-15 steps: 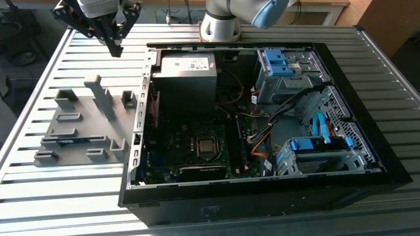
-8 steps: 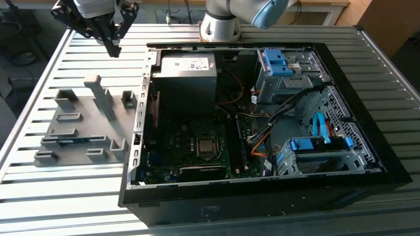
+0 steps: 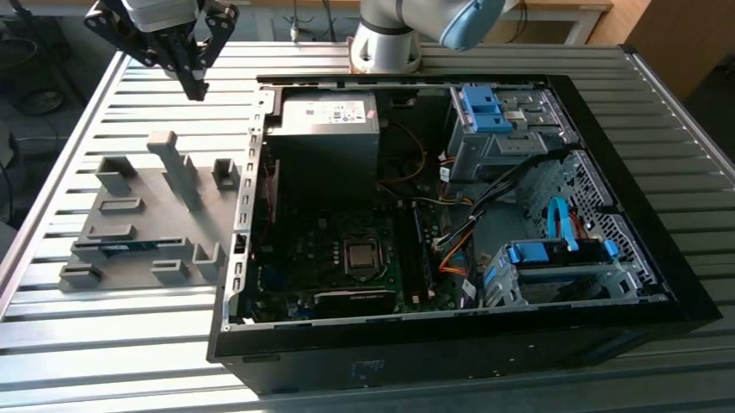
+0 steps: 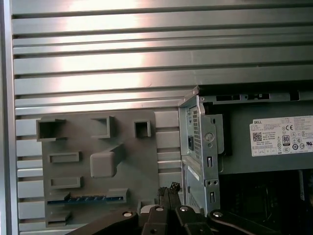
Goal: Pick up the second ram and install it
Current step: 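Reach for the second ram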
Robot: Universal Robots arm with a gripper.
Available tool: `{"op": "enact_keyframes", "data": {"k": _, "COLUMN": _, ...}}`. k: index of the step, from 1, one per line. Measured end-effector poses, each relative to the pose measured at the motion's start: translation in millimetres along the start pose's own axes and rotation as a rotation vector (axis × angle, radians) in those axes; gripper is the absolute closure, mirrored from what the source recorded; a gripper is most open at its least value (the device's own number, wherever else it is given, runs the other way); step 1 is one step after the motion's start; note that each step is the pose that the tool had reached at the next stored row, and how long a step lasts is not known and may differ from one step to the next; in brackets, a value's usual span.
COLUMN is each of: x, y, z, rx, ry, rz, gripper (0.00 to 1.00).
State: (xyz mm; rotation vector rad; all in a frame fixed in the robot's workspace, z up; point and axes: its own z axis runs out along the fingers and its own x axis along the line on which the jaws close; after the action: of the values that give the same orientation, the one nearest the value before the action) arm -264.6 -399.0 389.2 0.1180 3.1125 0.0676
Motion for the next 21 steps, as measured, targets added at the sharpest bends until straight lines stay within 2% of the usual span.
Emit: {"op": "enact_keyframes", "data": {"k": 21, "x": 10.9, "y": -0.9, "z": 0.4, "rx": 0.0001, "ry": 0.0001, "rz": 0.0, "gripper": 0.89}}
